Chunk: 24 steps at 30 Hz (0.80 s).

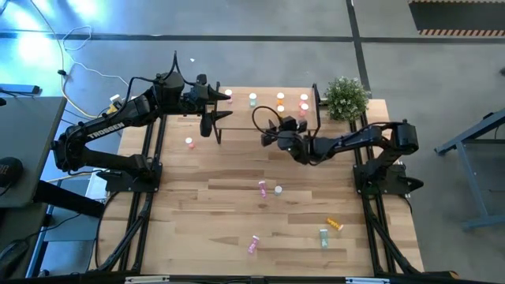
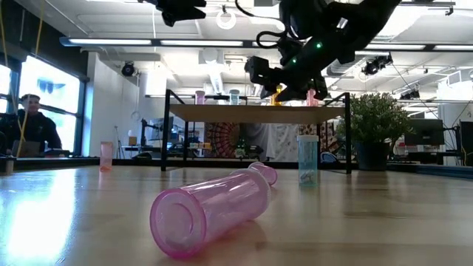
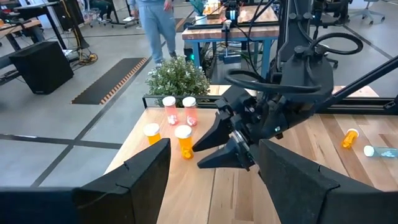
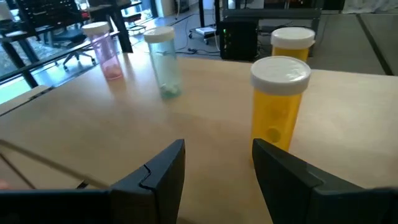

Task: Pick and place medicine bottles onto shelf by color
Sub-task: Put the left orange pill bottle on the shelf aligned with the other orange pill bottle, then put the top blue pill bottle on the shelf aligned with the other blue pill bottle

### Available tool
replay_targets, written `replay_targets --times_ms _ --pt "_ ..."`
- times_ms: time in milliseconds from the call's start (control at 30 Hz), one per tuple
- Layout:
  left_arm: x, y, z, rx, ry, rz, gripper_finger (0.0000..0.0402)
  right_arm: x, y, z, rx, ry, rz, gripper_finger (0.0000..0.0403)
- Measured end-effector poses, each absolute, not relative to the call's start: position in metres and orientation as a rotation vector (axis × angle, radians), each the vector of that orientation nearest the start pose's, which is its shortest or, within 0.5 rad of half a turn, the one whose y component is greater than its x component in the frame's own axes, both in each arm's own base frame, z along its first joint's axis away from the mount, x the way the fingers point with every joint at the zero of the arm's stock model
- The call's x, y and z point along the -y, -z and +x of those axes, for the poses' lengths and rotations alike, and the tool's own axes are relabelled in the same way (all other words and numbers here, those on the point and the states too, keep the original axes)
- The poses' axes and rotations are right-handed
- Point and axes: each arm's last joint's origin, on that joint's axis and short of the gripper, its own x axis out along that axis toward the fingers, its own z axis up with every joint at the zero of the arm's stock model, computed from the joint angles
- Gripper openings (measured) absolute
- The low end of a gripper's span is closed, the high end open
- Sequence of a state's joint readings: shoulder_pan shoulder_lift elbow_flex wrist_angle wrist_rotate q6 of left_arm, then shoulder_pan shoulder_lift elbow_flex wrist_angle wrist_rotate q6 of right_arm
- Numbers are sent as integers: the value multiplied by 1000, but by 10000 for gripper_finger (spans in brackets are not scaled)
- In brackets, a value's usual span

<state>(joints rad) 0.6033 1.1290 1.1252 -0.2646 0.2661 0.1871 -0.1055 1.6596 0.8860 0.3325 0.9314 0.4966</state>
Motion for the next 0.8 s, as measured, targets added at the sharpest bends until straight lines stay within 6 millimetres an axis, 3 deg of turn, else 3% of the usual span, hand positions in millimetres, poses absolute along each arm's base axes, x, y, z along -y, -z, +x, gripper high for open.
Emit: replay_targets --times_ms 333,467,633,800 --pt "-133 -376 206 -275 -311 71 234 66 -201 333 -171 1068 281 178" --pt "-133 -376 206 -276 -317 71 234 56 -207 333 -136 1025 332 178" --pt "-132 -377 204 -272 -320 72 234 34 -239 323 -53 944 389 178" --pt "-129 -379 200 -260 -328 16 234 18 -283 296 -64 822 387 178"
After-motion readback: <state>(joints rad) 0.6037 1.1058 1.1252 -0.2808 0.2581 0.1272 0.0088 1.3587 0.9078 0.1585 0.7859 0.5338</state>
